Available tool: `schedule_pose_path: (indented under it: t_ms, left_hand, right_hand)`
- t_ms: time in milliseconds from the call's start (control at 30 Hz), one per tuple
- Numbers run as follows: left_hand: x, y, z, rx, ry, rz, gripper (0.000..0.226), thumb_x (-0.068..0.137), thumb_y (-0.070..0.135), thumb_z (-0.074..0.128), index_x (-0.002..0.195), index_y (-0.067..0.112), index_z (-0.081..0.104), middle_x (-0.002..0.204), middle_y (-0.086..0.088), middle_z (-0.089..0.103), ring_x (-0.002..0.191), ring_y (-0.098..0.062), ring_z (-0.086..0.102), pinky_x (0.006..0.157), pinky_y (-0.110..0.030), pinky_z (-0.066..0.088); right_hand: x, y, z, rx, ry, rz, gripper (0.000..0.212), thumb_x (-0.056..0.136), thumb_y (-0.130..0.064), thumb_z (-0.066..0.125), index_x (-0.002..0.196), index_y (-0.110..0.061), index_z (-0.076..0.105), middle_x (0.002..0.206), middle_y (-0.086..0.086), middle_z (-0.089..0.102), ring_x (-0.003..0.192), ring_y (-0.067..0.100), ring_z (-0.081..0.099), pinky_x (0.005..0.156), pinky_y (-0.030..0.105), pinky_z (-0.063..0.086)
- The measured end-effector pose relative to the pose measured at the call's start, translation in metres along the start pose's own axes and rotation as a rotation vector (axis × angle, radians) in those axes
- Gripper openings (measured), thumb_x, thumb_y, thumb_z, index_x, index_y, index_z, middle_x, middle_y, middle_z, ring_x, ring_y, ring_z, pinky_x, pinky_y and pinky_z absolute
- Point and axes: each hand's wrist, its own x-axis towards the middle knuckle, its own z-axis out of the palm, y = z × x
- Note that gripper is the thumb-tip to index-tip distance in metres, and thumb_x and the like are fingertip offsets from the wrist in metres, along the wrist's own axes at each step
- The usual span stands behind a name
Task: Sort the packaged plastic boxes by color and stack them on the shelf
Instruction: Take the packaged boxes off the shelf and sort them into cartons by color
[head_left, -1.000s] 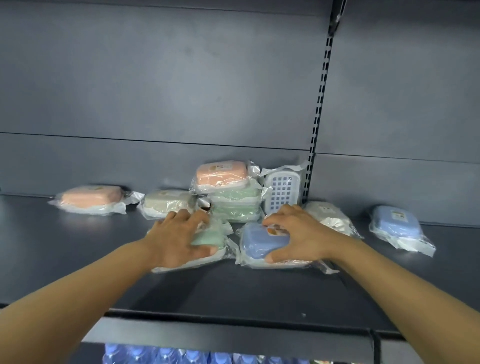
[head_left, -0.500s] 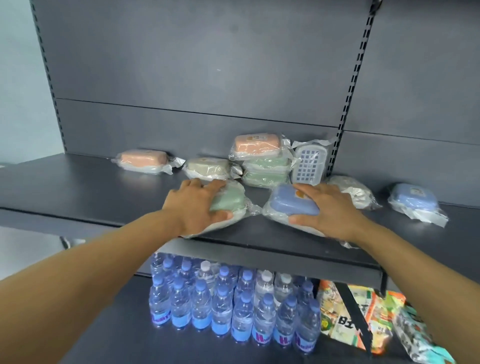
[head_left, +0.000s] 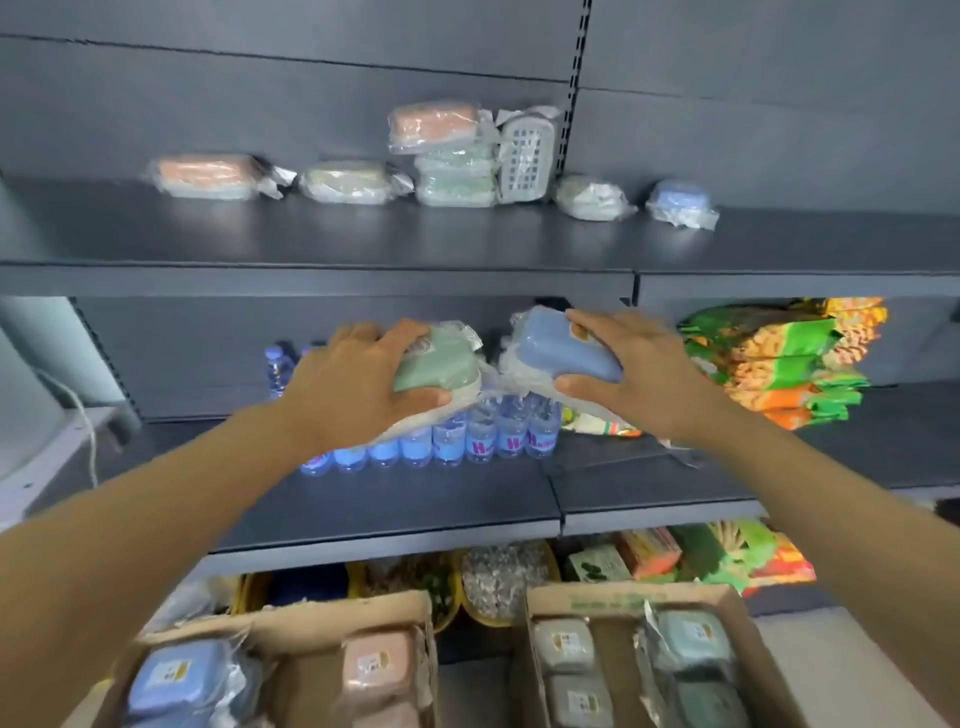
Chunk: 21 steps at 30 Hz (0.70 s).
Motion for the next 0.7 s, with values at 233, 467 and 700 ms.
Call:
schedule_pose_path:
  t_ms: [233, 467, 700]
  left_hand:
    - [-0.06, 0.035, 0.099, 0.01, -0.277, 0.04, 0.093, 0.06, 0.083, 0.025, 0.14, 0.036, 0.029, 0.13, 0.001, 0.047, 0.124, -0.024, 0.04, 0.094, -0.041, 0.043]
    - [-0.087, 0.095, 0.199, 0.024, -0.431, 0.036, 0.07, 0.081, 0.064, 0.053, 0.14, 0.037, 0.025, 0.134, -0.001, 0.043, 0.123, -0.023, 0.039, 0.099, -0.038, 0.04]
    - [-0.088, 0.165, 0.268, 0.005, -0.491, 0.063, 0.07, 0.08, 0.061, 0.056, 0.138, 0.038, 0.023, 0.133, 0.0, 0.04, 0.121, -0.022, 0.038, 0.098, -0.041, 0.041]
  right_hand:
    - [-0.11, 0.054, 0.068, -0.087, -0.221, 0.138, 0.093, 0.067, -0.083, 0.031, 0.144, -0.031, 0.035, 0.13, 0.004, 0.053, 0.121, 0.031, 0.045, 0.1, 0.048, 0.037]
    - [-0.199, 0.14, 0.096, -0.15, -0.289, 0.262, 0.092, 0.067, -0.08, 0.025, 0.141, -0.029, 0.042, 0.126, 0.006, 0.056, 0.118, 0.032, 0.049, 0.1, 0.045, 0.037]
    - [-0.255, 0.22, 0.092, -0.189, -0.275, 0.428, 0.089, 0.063, -0.075, 0.025, 0.137, -0.03, 0.044, 0.123, 0.008, 0.053, 0.116, 0.033, 0.045, 0.094, 0.042, 0.035]
